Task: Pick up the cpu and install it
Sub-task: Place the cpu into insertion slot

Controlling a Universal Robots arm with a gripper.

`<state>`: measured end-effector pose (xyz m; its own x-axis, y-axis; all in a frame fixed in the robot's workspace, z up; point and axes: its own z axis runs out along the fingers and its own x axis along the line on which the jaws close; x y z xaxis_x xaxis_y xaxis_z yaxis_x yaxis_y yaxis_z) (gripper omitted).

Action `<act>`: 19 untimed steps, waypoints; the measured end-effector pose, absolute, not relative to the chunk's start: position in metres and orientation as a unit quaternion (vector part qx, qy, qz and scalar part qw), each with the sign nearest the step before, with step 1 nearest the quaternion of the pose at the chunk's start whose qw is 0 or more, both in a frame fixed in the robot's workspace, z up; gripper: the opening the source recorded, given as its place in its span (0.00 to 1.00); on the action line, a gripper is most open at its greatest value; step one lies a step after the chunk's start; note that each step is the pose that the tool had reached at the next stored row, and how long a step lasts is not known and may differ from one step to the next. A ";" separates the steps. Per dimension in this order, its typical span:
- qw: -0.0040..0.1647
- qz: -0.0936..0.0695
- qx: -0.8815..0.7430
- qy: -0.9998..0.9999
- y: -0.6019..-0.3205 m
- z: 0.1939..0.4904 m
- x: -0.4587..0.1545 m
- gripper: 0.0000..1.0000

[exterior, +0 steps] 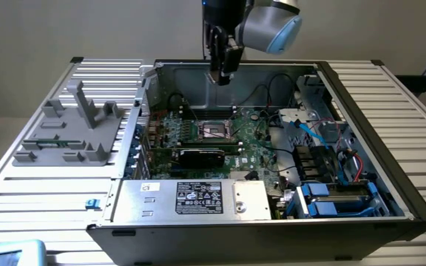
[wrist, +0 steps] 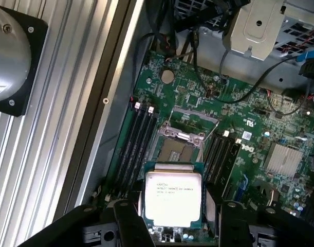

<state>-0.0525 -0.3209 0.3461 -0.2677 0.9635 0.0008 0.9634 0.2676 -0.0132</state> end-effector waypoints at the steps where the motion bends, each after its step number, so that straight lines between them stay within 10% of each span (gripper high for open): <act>1: 0.004 0.005 -0.612 -0.791 -0.321 0.346 -0.053 0.56; 19: 0.004 0.006 -0.675 -0.737 -0.321 0.338 -0.053 0.56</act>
<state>-0.0530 -0.3209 0.3385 -0.0878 0.9961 -0.0016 0.9961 0.0877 -0.0135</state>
